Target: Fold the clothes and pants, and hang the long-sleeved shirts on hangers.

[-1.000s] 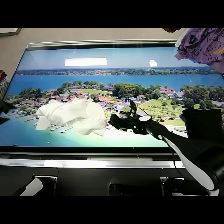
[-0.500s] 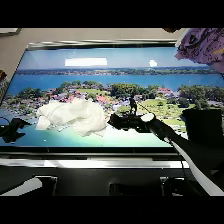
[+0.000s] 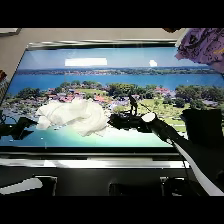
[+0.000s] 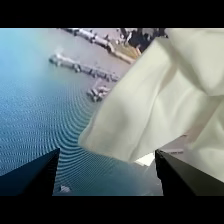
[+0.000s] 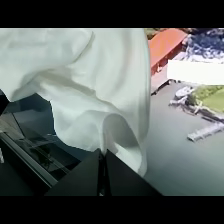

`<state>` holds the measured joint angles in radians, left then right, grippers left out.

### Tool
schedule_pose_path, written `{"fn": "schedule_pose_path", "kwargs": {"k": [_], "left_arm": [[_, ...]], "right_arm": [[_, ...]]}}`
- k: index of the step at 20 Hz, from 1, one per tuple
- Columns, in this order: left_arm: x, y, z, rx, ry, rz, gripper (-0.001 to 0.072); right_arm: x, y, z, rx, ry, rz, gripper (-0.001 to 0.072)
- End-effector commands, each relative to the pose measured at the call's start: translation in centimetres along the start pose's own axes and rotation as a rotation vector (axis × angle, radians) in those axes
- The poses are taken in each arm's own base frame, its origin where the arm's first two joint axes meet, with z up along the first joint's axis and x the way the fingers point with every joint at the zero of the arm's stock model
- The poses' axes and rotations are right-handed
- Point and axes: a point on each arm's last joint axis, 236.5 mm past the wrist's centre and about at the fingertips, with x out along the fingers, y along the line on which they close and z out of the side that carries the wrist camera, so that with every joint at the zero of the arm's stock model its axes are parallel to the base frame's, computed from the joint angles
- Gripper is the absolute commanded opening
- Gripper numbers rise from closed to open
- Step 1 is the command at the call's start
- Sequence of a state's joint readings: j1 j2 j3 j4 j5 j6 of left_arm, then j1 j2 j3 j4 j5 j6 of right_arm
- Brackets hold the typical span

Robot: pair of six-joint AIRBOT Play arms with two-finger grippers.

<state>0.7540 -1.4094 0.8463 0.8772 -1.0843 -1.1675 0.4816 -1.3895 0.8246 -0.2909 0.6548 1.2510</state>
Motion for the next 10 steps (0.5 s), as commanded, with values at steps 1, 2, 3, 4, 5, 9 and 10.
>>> {"fn": "schedule_pose_path", "kwargs": {"k": [1, 2, 3, 4, 5, 9, 10], "left_arm": [[1.0, -0.5, 0.6, 0.021, -0.018, -0.001, 0.0700], [1.4, -0.6, 0.6, 0.018, -0.014, 0.002, 0.0700], [1.8, -0.6, 0.4, 0.018, -0.004, 0.003, 0.0700], [2.3, -0.6, 0.1, 0.017, 0.010, 0.003, 0.0700], [2.8, -0.6, 0.0, 0.012, 0.021, 0.005, 0.0700], [4.2, -0.5, -0.3, 0.006, 0.042, 0.015, 0.0319], [4.3, -0.7, -0.3, 0.013, 0.043, 0.014, 0.0075]], "right_arm": [[0.0, 0.1, -0.1, -0.001, 0.005, 0.002, 0.0029], [0.0, 0.1, -0.1, 0.000, 0.006, 0.002, 0.0029], [0.0, 0.1, -0.2, 0.000, 0.007, 0.003, 0.0029], [0.0, 0.1, -0.1, 0.000, 0.006, 0.002, 0.0029], [0.0, 0.1, -0.1, 0.000, 0.004, 0.002, 0.0029], [-0.1, 0.2, -0.1, 0.013, 0.002, 0.003, 0.0029], [-0.1, 0.3, 0.0, 0.010, -0.002, 0.003, 0.0029]]}}
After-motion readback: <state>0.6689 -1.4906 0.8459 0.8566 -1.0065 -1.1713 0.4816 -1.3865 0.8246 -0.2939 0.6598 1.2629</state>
